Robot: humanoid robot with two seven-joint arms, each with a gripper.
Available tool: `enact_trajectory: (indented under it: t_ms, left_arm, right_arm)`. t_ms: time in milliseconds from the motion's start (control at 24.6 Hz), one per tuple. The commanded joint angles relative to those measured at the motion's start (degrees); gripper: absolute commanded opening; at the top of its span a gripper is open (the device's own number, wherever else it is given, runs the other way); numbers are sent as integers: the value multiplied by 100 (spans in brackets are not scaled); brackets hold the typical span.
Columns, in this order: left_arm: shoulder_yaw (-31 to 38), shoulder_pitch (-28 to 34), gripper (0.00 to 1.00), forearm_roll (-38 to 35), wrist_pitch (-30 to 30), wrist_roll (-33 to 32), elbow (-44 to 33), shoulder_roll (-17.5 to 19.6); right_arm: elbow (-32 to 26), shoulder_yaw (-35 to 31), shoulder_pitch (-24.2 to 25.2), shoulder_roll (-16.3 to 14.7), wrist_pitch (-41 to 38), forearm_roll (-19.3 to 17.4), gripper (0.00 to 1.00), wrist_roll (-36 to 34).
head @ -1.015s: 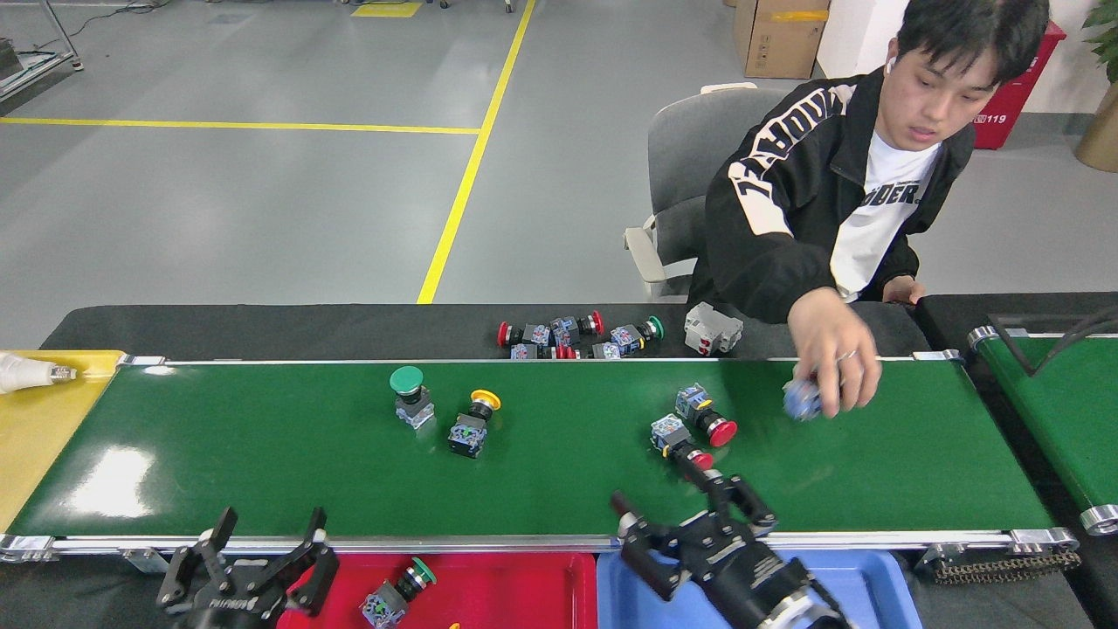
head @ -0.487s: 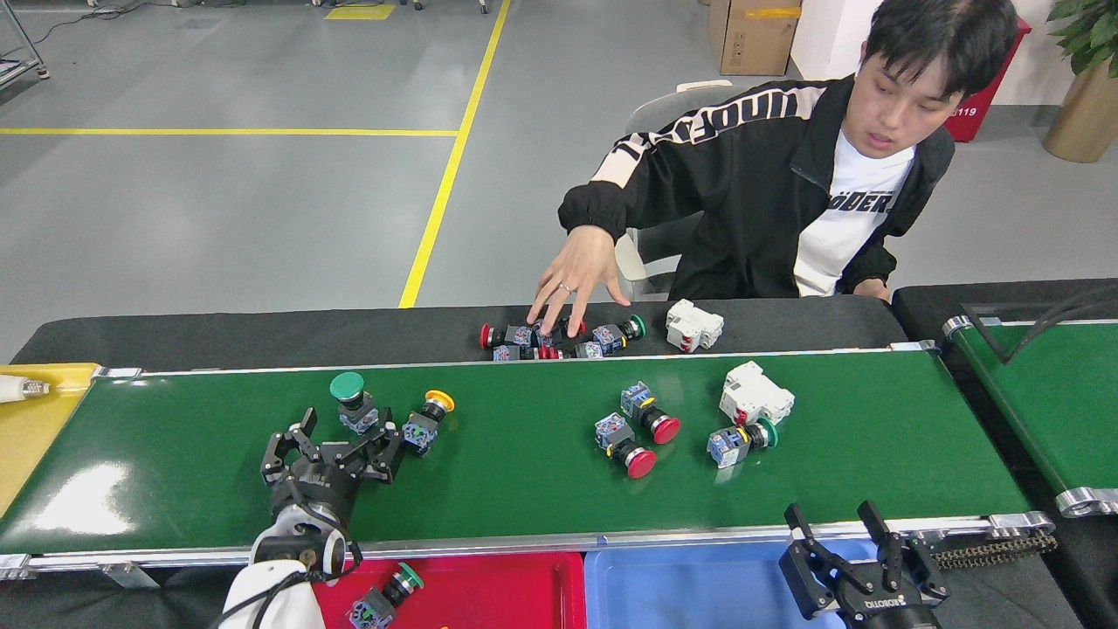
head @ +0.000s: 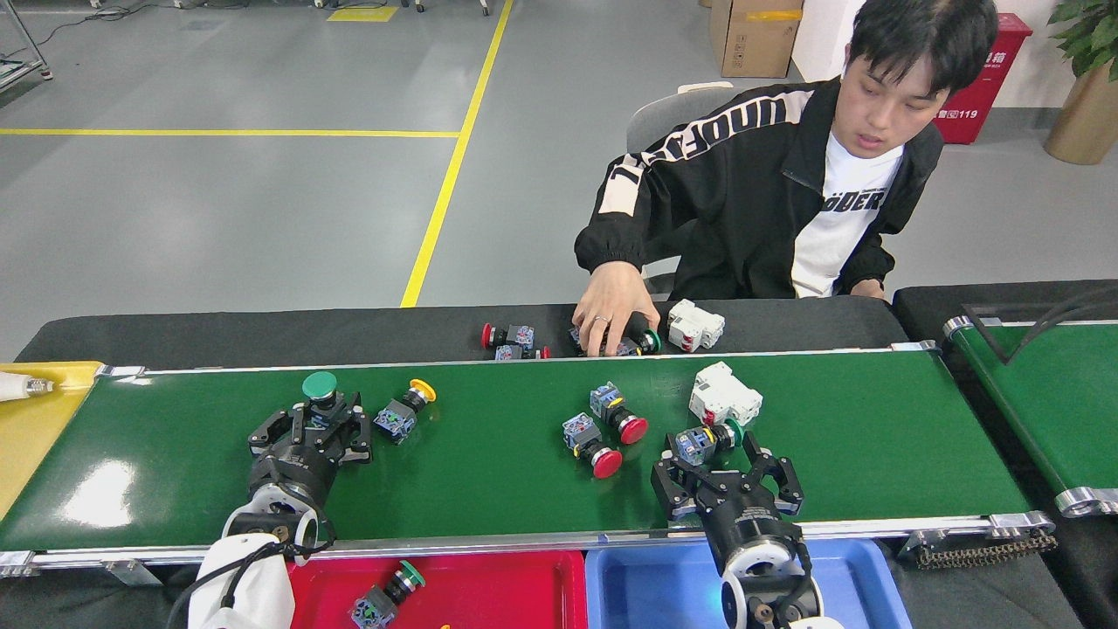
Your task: Pick switch part from conveyor to tray
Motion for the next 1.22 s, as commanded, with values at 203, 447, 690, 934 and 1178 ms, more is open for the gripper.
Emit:
enact_trajectory:
  t_ms: [203, 447, 690, 934, 1178]
  left_arm:
    - [17, 1144, 3, 478, -233, -48, -2062, 29]
    - [-106, 3859, 5, 566, -664, 136, -4603, -33]
    - [-756, 4572, 65, 372, -673, 962, -4541, 574]
    - [-695, 4616, 92, 381, -682, 962, -4550, 407]
    - [316, 4555, 100, 829, -655, 760, -4550, -191]
  right_arm:
    - [482, 105, -477, 67, 277, -5, 89, -11]
    - [447, 307, -521, -109, 119, -67, 20, 6]
    - [-63, 298, -240, -258, -276, -436, 14, 33]
    - [-1486, 289, 762, -830, -1199, -787, 15, 279]
    - [-2409, 324, 1808, -1041, -3423, -1086, 22, 314]
